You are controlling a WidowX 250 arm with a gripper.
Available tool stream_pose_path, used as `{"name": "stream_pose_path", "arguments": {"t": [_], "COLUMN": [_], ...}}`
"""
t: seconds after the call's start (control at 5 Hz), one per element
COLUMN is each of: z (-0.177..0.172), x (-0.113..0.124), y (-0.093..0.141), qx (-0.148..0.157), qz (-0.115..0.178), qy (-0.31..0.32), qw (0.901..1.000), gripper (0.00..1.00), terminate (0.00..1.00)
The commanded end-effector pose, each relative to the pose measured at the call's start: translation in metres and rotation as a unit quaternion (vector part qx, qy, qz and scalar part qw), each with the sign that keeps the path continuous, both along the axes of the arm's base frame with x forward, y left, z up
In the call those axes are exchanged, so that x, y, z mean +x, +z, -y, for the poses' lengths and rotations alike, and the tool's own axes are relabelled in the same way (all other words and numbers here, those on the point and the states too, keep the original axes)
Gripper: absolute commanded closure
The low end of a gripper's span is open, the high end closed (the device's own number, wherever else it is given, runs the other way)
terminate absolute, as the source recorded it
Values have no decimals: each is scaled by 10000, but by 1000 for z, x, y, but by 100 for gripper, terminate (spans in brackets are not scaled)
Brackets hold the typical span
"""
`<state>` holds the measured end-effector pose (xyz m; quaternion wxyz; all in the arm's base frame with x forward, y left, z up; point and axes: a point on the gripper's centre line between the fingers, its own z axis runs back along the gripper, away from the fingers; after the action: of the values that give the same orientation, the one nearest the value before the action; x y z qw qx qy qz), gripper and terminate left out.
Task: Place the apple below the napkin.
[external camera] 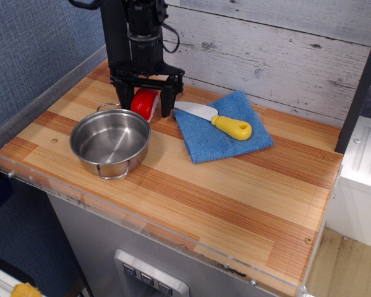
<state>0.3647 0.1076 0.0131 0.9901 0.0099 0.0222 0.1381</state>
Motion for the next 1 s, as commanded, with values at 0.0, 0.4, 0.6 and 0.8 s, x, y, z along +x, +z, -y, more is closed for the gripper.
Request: {"name": "stream_pose_path", "arguments": {"t": [0.0,0.4,0.6,0.8], "z": [-3,-4,-2,1], "x": [7,5,5,0], "y": [16,32,48,73], "qx": [174,157,132,136], "qz": [207,294,481,731], "qy": [-110,-162,-215,-261], "qw": [9996,9993,9985,9969], "gripper": [100,100,100,100], "terminate": [0,0,0,0]}}
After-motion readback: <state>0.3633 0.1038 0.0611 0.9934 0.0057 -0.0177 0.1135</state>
